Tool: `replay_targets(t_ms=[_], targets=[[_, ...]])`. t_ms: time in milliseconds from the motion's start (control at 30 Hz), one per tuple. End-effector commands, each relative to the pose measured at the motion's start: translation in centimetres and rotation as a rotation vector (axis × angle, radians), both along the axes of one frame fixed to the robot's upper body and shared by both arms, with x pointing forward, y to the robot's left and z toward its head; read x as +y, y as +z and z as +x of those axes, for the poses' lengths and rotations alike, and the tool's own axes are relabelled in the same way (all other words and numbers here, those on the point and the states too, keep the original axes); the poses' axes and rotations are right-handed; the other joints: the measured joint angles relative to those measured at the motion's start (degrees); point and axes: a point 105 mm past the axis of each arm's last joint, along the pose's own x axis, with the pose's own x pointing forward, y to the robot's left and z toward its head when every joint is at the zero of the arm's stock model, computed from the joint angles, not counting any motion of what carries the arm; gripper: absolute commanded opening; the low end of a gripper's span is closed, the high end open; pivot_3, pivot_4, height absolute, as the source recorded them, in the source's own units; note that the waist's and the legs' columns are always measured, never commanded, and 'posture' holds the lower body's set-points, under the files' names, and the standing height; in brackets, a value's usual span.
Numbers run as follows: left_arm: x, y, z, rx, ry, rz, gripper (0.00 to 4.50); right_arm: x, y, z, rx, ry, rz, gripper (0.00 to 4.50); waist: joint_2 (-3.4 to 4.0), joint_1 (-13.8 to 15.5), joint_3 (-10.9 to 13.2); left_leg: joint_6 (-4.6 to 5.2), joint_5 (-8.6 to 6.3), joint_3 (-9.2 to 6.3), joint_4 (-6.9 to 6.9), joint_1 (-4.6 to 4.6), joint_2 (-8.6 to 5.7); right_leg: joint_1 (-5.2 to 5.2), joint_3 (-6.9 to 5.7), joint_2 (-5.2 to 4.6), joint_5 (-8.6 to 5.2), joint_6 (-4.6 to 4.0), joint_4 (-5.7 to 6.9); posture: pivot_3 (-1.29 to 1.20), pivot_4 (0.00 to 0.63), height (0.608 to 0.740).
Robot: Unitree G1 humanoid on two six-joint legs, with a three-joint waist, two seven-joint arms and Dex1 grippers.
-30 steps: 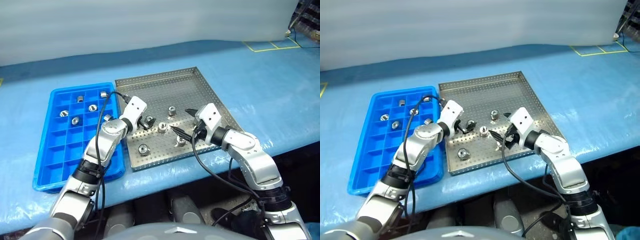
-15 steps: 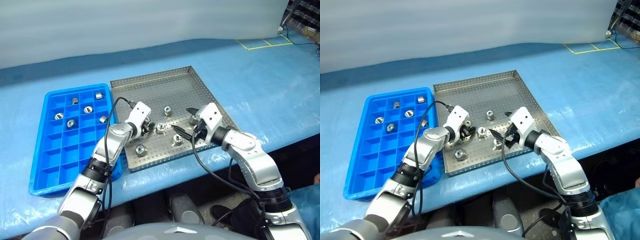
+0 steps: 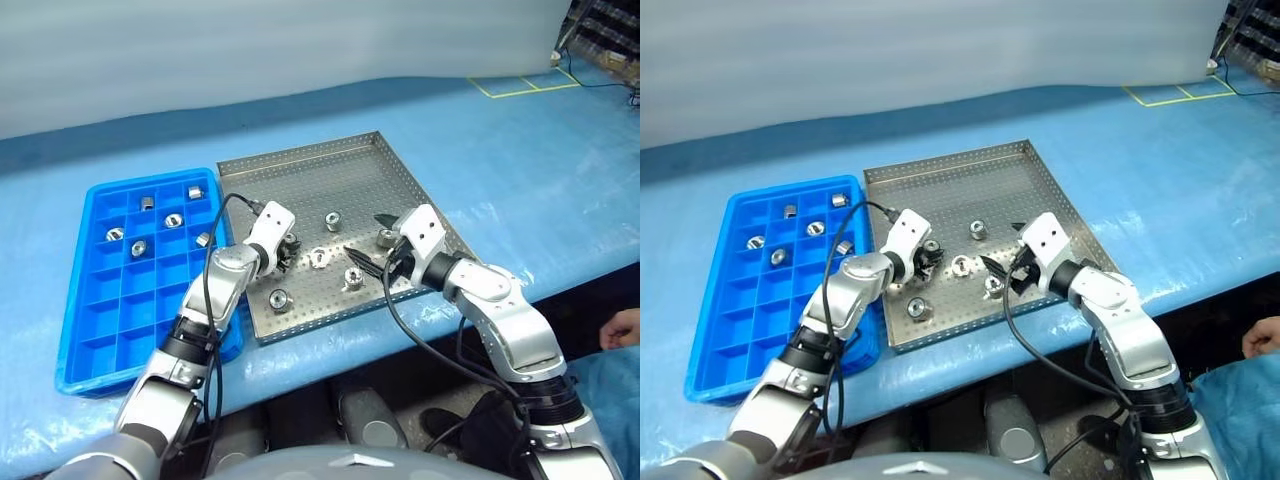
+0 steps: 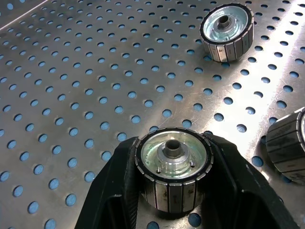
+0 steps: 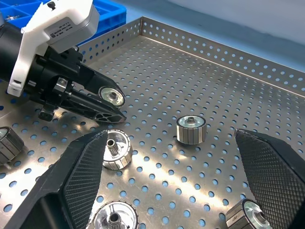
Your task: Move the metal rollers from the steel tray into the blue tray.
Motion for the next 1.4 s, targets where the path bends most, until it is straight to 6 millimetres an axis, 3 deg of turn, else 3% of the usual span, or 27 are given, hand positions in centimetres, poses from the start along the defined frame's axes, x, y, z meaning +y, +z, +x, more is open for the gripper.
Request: replay_targets(t_ms=[33, 200, 367, 467, 567, 767, 867, 1100, 1267, 1400], targets=[[0.2, 1.7, 0.2, -0.06, 0.012, -0.03, 1.69, -0.2, 1.0, 0.1, -0.037, -0.005, 0.008, 4.5, 0.0, -0.17, 0.0, 0.0, 0.0, 0.0, 0.0, 0.0, 0.0, 0.0, 0.0, 0.0, 0.0, 0.0, 0.0, -0.26, 0.15, 0.74], [0.3, 3.7, -0.1, -0.106, 0.004, -0.084, 1.69, 0.0, 0.9, 0.2, -0.033, 0.005, -0.005, 4.5, -0.01, -0.24, 0.01, 0.0, 0.0, 0.0, 0.0, -0.03, 0.0, -0.03, 0.02, 0.0, 0.01, 0.01, 0.0, -0.23, 0.15, 0.74], [1.2, 8.2, -1.8, -0.215, -0.026, -0.255, 1.69, 0.6, 1.0, 0.1, -0.031, 0.038, 0.001, 4.5, -0.01, -0.19, 0.01, 0.01, -0.01, -0.01, -0.01, -0.03, 0.01, -0.04, 0.03, 0.0, 0.02, 0.04, 0.01, -0.2, 0.15, 0.74], [2.4, 10.6, -3.8, -0.292, -0.062, -0.278, 1.69, 1.1, 0.8, 0.0, -0.021, 0.062, 0.004, 4.5, 0.0, -0.12, 0.01, 0.0, -0.01, 0.0, -0.03, -0.02, 0.04, -0.06, 0.03, 0.01, 0.02, 0.04, 0.01, -0.17, 0.15, 0.74], [5.1, 11.5, -5.3, -0.329, 0.004, -0.263, 1.69, 2.0, 0.8, -0.4, -0.006, 0.117, 0.027, 4.5, -0.01, 0.13, 0.01, 0.0, -0.01, 0.01, -0.03, 0.0, 0.06, -0.05, 0.05, 0.02, 0.0, 0.01, 0.01, -0.14, 0.15, 0.74], [14.5, 10.7, -7.5, -0.352, 0.452, 0.048, 1.69, 3.4, 0.5, -0.5, 0.015, 0.174, 0.047, 4.5, -0.12, 1.28, 0.09, 0.01, -0.01, 0.0, -0.04, 0.09, 0.08, -0.03, 0.04, 0.06, -0.19, -0.32, 0.03, -0.07, 0.15, 0.74], [17.4, 9.9, -9.2, -0.322, 0.618, 0.122, 1.69, 3.9, 0.5, -0.3, 0.018, 0.188, 0.05, 4.5, -0.32, 2.88, 0.15, 0.0, -0.01, -0.01, -0.03, 0.07, 0.09, -0.04, 0.01, 0.05, -0.19, -0.32, 0.03, -0.04, 0.15, 0.74], [18.7, 6.9, -11.2, -0.212, 0.703, 0.202, 1.69, 4.7, 0.7, -0.2, 0.015, 0.231, 0.049, 4.5, -0.44, 7.29, 0.19, 0.05, -0.04, 0.0, -0.03, 0.0, 0.08, -0.06, -0.05, -0.08, -0.21, -0.37, -0.03, 0.0, 0.15, 0.74], [19.5, 5.4, -11.0, -0.173, 0.75, 0.202, 1.69, 4.4, 0.3, -0.2, 0.03, 0.219, 0.05, 4.5, -0.44, 8.82, 0.19, 0.05, -0.04, 0.05, -0.03, 0.01, 0.08, -0.04, -0.12, -0.1, -0.23, -0.4, -0.03, 0.01, 0.15, 0.74], [19.2, 5.4, -10.1, -0.184, 0.75, 0.159, 1.69, 4.3, 0.1, -0.3, 0.036, 0.216, 0.046, 4.5, -0.44, 9.31, 0.19, 0.05, -0.04, 0.06, -0.03, 0.03, 0.11, -0.04, -0.16, -0.08, -0.25, -0.43, -0.02, 0.01, 0.15, 0.74]])
